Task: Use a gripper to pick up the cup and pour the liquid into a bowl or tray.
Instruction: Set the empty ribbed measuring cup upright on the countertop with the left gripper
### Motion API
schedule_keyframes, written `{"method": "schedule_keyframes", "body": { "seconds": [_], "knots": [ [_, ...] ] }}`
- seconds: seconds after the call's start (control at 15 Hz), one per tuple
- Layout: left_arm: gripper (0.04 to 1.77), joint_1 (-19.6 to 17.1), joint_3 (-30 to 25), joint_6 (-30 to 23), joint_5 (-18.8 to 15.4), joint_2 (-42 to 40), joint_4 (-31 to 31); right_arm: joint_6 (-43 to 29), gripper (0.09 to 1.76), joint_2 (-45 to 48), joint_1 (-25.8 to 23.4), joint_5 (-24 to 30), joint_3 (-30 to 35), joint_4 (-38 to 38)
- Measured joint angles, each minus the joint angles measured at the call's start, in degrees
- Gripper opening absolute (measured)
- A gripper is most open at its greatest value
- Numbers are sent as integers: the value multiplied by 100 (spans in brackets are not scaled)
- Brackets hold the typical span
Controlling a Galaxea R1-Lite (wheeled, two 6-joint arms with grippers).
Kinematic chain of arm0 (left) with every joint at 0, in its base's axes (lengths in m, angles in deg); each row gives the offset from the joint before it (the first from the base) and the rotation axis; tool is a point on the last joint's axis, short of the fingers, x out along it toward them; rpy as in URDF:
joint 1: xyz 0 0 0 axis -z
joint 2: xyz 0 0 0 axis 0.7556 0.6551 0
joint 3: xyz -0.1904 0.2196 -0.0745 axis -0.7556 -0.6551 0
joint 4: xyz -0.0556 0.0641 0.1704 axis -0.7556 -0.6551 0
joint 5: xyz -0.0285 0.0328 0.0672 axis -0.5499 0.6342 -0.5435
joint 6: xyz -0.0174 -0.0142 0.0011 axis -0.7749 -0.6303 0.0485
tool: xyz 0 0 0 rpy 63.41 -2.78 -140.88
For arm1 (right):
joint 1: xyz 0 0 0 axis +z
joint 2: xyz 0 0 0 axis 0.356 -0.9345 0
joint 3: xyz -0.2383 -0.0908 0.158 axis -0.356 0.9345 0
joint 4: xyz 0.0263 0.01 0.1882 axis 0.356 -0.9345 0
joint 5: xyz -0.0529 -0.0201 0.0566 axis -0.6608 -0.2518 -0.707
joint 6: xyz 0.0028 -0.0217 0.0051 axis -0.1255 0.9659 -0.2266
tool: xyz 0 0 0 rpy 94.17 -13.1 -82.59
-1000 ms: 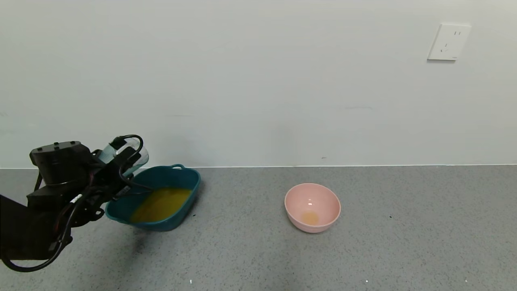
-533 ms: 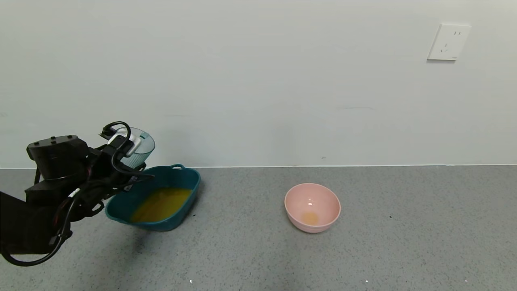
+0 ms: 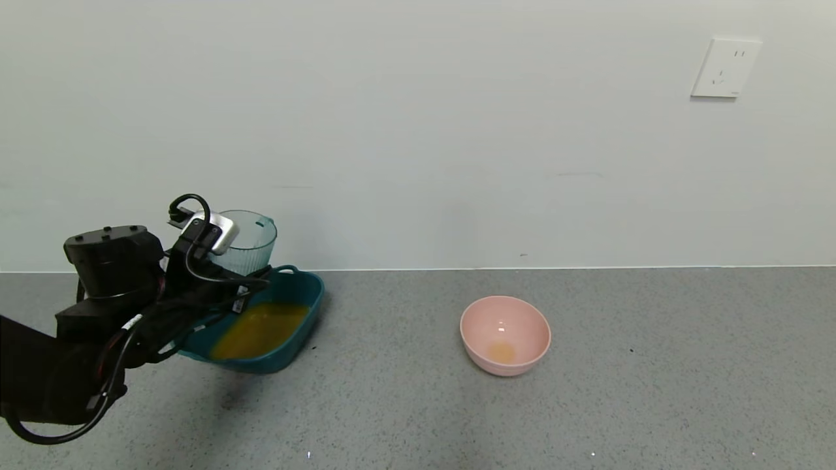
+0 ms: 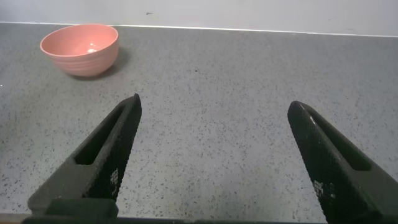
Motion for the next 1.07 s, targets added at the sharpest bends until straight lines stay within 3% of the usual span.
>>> {"method": "schedule_keyframes", "body": {
  "seconds": [0.47,0.8,1.07],
  "knots": [
    [125,1207,-384,-1345,-108,-66,-22,0,171,0,0,2,0,0],
    [125,1816,-194,-2127,-141,20,-405,0,171,0,0,-2,0,0],
    [125,2166,79,-2622,-205,323,-319,-2,171,0,0,0,0,0]
  ]
}}
